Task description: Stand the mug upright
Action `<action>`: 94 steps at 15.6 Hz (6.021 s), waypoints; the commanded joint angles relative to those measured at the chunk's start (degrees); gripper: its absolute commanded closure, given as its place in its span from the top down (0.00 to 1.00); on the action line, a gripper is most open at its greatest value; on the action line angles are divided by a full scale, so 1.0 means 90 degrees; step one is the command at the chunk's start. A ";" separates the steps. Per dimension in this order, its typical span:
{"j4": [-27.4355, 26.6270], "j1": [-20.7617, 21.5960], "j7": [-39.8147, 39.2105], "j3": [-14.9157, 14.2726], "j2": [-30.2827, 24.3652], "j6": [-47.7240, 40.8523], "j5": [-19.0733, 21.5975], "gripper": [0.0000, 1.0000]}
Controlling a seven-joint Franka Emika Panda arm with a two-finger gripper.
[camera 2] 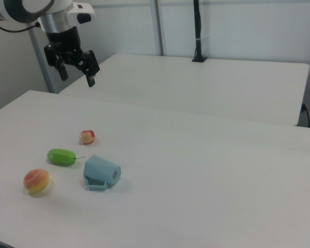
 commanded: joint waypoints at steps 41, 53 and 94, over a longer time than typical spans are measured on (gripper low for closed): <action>-0.2047 0.0563 0.3751 0.1537 0.0927 0.1350 -0.2986 1.00; -0.2909 0.0505 0.5237 0.1557 0.1679 0.2437 -0.5066 1.00; 0.0984 -0.0783 -0.0317 -0.0503 0.3082 0.1705 0.0801 0.00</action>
